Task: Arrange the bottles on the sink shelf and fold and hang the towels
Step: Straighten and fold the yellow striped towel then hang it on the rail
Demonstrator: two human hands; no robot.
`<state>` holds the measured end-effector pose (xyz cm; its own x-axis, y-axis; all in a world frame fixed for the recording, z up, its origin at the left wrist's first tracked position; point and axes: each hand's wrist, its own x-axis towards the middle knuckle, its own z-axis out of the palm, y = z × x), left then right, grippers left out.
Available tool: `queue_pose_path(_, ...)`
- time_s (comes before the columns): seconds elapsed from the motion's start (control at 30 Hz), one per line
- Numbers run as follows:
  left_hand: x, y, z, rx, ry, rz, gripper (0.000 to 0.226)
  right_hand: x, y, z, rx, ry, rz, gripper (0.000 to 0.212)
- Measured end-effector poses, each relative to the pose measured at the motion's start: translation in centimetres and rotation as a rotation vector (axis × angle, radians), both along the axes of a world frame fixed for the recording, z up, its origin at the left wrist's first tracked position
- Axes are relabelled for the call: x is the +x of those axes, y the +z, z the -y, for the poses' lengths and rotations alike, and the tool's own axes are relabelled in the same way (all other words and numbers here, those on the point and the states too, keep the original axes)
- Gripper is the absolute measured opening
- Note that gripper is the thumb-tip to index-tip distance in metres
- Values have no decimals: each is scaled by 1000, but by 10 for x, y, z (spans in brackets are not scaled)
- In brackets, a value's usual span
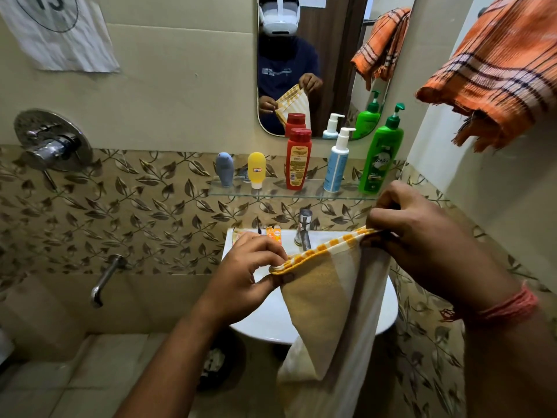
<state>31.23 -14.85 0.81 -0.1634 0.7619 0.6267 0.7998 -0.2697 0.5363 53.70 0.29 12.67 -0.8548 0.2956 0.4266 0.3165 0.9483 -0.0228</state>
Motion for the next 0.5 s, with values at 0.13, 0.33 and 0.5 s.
queue_pose_path(0.13,5,3,6,-24,37,-77,10,-1,1,1,0,-15,-18,11)
queue_pose_path(0.33,9,-3,1,-194,16,26,15,-8,2,5,-1,9,-20,13)
queue_pose_path(0.5,11,-2,-7,-173,153,-16,12,-10,2,6,-10,12,-23,10)
